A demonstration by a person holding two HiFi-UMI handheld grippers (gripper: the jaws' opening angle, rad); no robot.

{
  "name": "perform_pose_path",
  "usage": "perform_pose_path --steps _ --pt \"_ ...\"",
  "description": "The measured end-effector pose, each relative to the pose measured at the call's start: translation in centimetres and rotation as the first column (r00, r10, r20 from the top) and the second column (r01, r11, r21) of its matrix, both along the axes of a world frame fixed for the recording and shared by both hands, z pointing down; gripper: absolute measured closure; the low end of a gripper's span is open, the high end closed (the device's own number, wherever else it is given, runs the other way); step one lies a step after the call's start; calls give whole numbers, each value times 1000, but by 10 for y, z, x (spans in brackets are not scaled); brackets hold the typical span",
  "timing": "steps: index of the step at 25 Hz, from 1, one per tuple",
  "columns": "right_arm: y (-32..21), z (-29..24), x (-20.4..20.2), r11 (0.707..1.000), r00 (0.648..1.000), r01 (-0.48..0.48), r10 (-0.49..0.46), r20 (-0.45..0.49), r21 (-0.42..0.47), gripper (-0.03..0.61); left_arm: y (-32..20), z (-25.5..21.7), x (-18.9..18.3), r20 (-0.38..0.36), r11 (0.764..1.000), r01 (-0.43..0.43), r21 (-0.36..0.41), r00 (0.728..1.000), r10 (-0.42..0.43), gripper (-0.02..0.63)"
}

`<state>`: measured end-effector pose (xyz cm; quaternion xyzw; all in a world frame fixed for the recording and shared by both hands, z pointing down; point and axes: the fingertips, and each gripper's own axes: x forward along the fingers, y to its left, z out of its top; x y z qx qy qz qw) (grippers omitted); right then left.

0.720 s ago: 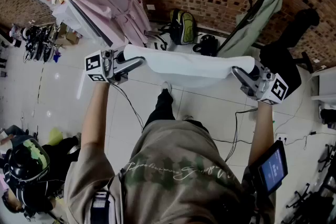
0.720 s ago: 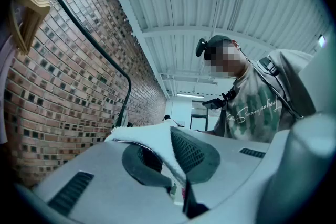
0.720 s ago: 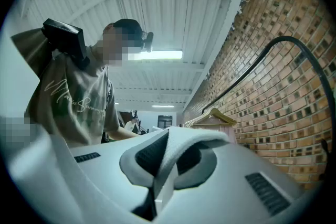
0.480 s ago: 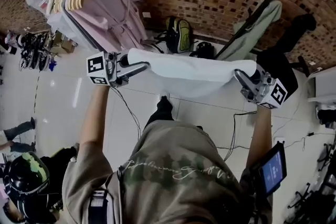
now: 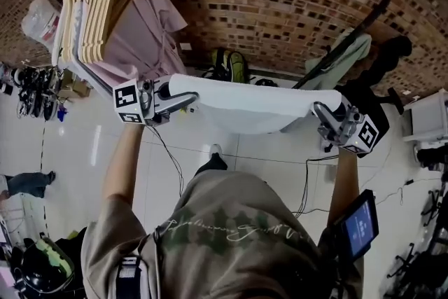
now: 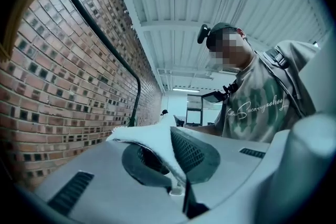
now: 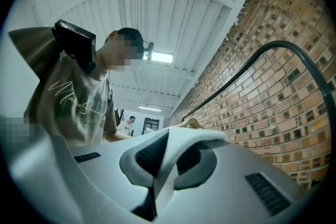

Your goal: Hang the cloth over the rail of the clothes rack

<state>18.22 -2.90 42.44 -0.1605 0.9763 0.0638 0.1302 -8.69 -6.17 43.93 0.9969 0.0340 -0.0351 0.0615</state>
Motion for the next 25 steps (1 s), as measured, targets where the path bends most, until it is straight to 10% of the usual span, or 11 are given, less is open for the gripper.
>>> perform_pose_path --steps 25 --pt "-139 -84 -34 993 995 92 -94 -25 -68 563 -141 -89 -34 -5 1000 13 -26 1000 -13 597"
